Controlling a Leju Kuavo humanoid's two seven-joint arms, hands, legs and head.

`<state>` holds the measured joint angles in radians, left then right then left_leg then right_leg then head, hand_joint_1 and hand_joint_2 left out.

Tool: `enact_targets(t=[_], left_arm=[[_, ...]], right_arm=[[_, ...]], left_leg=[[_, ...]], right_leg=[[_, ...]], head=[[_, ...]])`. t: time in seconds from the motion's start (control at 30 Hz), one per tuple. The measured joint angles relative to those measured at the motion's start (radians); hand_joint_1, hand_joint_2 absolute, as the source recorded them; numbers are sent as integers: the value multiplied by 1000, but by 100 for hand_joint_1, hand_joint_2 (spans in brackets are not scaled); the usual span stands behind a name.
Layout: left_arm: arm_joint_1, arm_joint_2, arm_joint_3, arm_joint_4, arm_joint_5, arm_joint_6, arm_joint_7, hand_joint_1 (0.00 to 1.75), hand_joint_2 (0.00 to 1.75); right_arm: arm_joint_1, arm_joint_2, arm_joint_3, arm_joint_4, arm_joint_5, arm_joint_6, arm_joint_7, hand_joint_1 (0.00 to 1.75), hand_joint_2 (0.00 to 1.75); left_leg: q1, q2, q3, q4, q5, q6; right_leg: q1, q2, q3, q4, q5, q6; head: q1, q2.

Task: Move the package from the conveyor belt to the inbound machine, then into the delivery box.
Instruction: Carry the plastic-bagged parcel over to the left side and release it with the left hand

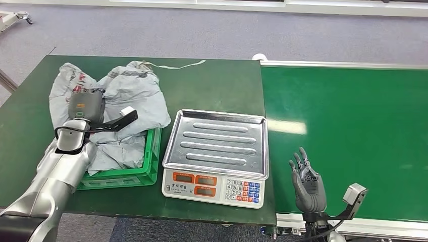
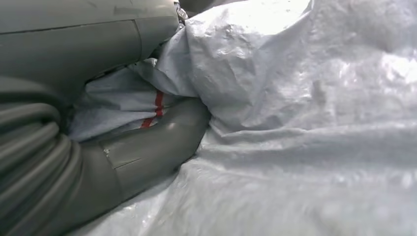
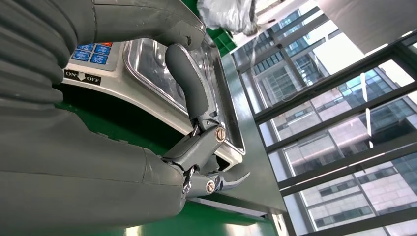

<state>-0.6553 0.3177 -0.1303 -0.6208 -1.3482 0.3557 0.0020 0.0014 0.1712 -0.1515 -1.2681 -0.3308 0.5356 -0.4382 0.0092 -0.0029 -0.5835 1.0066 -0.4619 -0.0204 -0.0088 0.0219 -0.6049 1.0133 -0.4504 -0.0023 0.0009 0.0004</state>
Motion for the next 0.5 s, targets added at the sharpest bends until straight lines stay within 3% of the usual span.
enact_targets(t=[0.03, 0.23, 0.5], left_arm=[[9, 0, 32, 0, -22, -8, 9, 0, 175], [46, -9, 170, -20, -91, -37, 5, 0, 175], [79, -57, 233, -96, -68, -95, -64, 0, 175]], right_arm=[[0, 1, 0, -2, 3, -3, 1, 0, 175], [2, 9, 0, -18, 13, -13, 6, 0, 175], [15, 18, 0, -55, 36, -28, 16, 0, 175]], left_leg=[[0, 0, 0, 0, 0, 0], [0, 0, 0, 0, 0, 0], [0, -1, 0, 0, 0, 0]], right_leg=[[0, 0, 0, 0, 0, 0], [0, -1, -1, 0, 0, 0], [0, -1, 0, 0, 0, 0]], head=[[0, 0], [0, 0], [0, 0]])
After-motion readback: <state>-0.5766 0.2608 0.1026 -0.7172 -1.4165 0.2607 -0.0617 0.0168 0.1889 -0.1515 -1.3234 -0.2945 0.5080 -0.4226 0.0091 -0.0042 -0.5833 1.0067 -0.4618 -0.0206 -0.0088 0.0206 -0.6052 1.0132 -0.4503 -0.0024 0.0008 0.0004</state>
